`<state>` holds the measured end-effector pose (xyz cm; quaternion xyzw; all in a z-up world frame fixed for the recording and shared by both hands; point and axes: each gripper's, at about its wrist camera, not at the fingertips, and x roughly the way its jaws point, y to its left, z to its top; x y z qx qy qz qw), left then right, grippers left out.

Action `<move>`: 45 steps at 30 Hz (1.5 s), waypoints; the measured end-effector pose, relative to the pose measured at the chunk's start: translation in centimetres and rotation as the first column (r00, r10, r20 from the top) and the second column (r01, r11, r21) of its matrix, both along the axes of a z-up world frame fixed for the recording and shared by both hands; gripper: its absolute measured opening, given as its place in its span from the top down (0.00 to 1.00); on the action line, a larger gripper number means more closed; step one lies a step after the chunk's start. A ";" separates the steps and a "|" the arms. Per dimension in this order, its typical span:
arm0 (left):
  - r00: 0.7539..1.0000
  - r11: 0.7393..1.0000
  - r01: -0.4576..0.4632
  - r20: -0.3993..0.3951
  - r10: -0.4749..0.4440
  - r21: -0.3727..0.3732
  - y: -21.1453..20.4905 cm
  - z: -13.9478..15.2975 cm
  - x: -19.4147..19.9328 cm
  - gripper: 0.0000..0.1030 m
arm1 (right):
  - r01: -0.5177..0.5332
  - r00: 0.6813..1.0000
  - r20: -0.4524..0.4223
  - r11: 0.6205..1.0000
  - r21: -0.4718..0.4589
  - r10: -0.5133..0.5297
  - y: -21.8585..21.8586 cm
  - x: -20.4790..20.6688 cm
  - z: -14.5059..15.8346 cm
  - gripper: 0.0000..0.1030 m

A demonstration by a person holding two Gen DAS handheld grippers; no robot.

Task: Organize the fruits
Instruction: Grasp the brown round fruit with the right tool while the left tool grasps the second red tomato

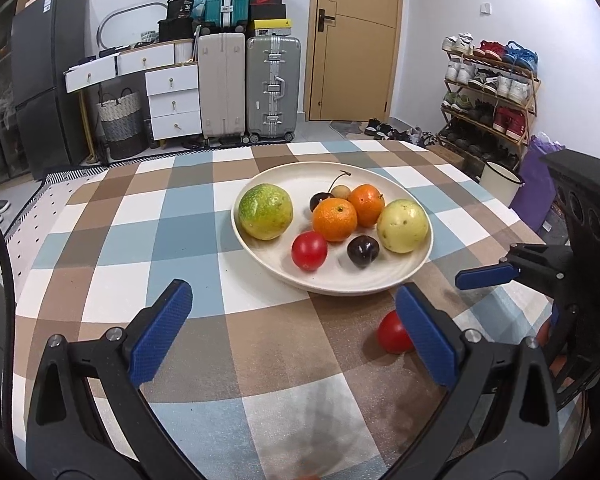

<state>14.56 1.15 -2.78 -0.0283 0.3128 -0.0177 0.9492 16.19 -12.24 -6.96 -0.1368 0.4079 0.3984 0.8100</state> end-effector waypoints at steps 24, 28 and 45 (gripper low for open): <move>1.000 1.000 -0.003 -0.012 0.003 -0.005 0.0 -0.3 0.1 0.01 | -0.114 0.992 0.044 0.993 -0.030 0.116 1.4 -1.8 -0.6 0.74; 1.000 1.000 0.006 -0.025 -0.007 -0.012 -0.1 -0.3 0.1 0.01 | -0.103 0.993 0.056 0.995 -0.005 0.103 1.1 -1.7 0.0 0.74; 0.973 0.992 0.118 -0.195 -0.122 -0.034 -3.5 -2.6 1.8 0.07 | 0.060 0.995 0.074 0.997 0.037 -0.063 -1.7 0.8 1.4 0.74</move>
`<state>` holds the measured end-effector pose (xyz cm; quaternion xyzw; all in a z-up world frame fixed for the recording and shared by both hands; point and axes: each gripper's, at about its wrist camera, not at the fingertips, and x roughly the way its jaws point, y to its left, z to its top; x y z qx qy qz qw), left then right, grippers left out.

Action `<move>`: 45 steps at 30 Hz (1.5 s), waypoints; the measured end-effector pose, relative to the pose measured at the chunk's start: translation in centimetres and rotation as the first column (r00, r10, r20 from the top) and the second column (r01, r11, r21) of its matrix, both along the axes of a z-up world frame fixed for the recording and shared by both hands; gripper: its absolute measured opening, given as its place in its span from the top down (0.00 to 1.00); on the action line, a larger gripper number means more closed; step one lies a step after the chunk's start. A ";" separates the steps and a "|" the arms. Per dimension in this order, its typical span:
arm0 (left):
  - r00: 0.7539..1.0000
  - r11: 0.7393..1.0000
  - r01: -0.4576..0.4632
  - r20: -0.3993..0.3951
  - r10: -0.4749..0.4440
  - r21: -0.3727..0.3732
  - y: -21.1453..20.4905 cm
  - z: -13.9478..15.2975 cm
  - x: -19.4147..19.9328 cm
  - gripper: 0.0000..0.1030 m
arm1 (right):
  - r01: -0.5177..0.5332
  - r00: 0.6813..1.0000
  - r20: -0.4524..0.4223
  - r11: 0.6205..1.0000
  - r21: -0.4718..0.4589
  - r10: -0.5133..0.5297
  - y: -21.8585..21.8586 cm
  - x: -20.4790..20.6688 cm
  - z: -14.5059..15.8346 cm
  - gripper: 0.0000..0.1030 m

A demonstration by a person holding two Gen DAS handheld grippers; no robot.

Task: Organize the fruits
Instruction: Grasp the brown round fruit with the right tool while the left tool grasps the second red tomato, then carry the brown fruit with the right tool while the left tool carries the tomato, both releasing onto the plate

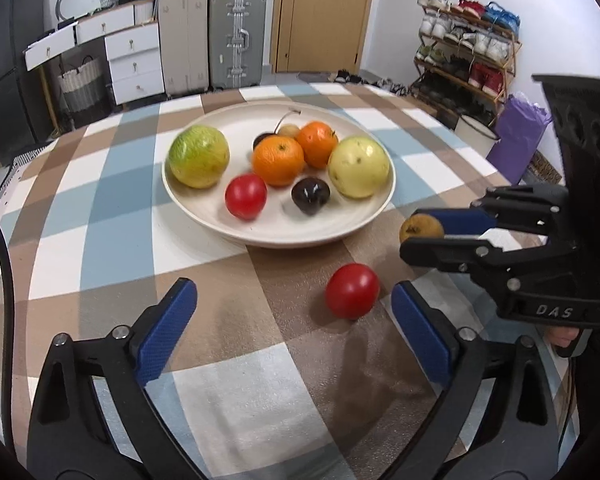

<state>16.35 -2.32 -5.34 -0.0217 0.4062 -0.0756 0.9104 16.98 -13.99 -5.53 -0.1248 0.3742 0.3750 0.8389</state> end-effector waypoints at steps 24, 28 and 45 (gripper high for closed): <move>0.995 0.996 0.085 -0.057 -0.086 -0.025 -2.8 -1.0 1.1 0.74 | 0.039 0.999 -0.005 0.999 -0.001 -0.039 -0.2 0.6 -0.2 0.74; 0.996 0.996 0.080 -0.044 -0.082 -0.034 -2.7 -0.8 1.0 0.74 | 0.039 0.999 -0.003 0.999 0.005 -0.039 -0.2 0.6 -0.2 0.74; 0.994 0.997 -0.023 0.102 0.030 -0.068 0.2 2.1 -0.4 0.74 | 0.026 0.999 0.030 0.998 0.063 -0.028 -0.5 0.2 0.8 0.74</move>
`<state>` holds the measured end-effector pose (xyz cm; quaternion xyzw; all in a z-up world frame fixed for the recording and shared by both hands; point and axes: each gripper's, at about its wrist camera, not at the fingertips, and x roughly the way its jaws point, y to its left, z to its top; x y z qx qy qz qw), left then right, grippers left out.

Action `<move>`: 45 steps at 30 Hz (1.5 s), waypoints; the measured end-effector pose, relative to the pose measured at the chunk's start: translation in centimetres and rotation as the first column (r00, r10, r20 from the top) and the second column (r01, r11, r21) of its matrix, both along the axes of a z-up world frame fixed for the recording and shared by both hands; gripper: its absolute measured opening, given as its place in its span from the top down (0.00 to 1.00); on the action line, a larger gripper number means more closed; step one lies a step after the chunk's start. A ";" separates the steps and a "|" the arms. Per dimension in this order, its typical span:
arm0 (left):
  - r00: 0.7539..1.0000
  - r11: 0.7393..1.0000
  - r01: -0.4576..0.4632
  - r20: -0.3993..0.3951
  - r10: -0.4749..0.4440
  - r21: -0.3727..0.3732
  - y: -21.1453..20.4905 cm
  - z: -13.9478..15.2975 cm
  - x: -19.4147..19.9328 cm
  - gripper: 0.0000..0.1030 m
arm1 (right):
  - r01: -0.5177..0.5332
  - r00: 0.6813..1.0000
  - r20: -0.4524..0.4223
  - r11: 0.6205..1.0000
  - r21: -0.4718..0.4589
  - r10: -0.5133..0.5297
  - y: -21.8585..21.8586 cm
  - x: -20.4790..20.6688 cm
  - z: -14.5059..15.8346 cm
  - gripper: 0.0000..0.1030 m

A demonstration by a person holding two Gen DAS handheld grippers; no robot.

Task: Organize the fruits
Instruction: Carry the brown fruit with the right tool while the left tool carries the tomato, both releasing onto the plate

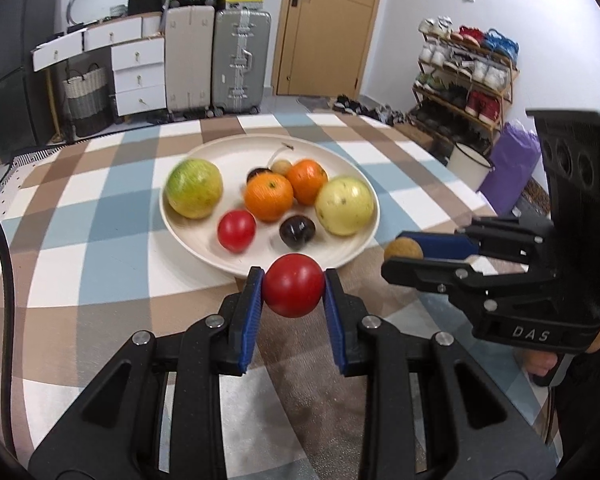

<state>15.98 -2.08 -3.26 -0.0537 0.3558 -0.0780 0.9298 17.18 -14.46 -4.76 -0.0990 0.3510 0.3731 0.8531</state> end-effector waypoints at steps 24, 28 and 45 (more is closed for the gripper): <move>0.995 0.997 -0.072 0.076 0.069 0.035 0.6 1.4 2.0 0.74 | 0.118 0.993 0.017 0.986 0.119 -0.121 -1.4 2.1 2.9 0.74; 0.994 0.997 -0.075 0.084 0.072 0.032 0.6 1.3 2.8 0.74 | 0.163 0.986 0.007 0.979 0.121 -0.165 -1.6 3.1 3.2 0.74; 0.995 0.997 -0.057 0.085 0.053 0.045 -0.1 0.3 4.5 0.74 | 0.271 0.962 -0.059 0.954 0.129 -0.265 -0.7 7.7 2.7 0.74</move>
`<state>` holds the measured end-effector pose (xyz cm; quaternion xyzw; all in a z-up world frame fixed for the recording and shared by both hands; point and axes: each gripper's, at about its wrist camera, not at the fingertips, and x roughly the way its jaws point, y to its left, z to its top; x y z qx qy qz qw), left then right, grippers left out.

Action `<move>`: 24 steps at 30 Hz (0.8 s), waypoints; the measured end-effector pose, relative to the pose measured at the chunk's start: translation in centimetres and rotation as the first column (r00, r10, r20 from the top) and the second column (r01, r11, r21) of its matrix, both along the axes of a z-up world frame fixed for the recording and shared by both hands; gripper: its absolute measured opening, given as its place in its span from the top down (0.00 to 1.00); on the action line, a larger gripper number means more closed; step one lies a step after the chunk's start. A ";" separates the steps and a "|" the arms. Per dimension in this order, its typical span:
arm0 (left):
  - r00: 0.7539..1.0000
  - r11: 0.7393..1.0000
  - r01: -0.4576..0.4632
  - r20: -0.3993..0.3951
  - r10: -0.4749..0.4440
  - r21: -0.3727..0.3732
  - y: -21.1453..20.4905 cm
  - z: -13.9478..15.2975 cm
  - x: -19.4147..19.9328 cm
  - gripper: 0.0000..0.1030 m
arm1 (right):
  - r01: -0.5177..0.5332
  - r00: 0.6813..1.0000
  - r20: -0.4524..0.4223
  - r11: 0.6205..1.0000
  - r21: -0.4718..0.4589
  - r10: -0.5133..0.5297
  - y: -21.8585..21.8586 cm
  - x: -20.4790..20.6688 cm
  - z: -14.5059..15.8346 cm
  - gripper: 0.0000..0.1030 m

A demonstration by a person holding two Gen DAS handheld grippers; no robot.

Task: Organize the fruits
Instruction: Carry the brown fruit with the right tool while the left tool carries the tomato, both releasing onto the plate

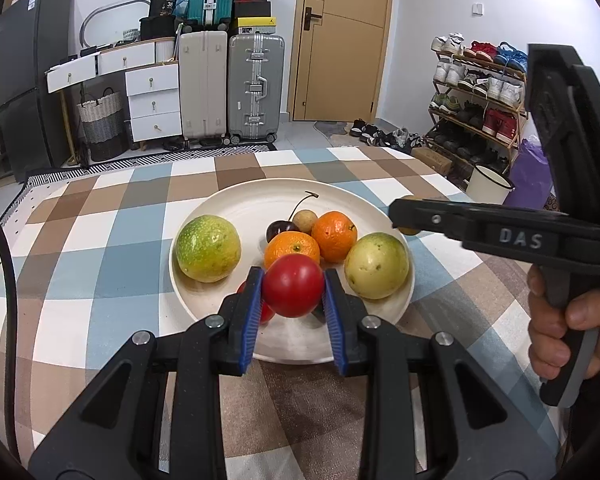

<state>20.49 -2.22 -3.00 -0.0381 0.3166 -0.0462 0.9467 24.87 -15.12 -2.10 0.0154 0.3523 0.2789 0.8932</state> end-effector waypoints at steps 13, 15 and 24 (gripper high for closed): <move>1.000 1.000 0.001 0.006 -0.001 -0.008 0.1 0.1 -0.1 0.74 | 0.008 1.000 0.005 1.000 0.005 -0.008 0.5 0.9 -0.7 0.64; 1.000 1.000 0.001 0.003 -0.001 -0.011 0.2 0.1 -0.1 0.73 | 0.003 1.000 0.016 1.000 0.015 -0.003 0.3 0.6 -0.4 0.56; 0.998 0.997 -0.052 0.042 0.054 -0.048 1.6 0.8 -1.4 0.32 | 0.016 0.999 0.051 1.000 0.020 -0.017 -1.3 -0.6 0.2 0.18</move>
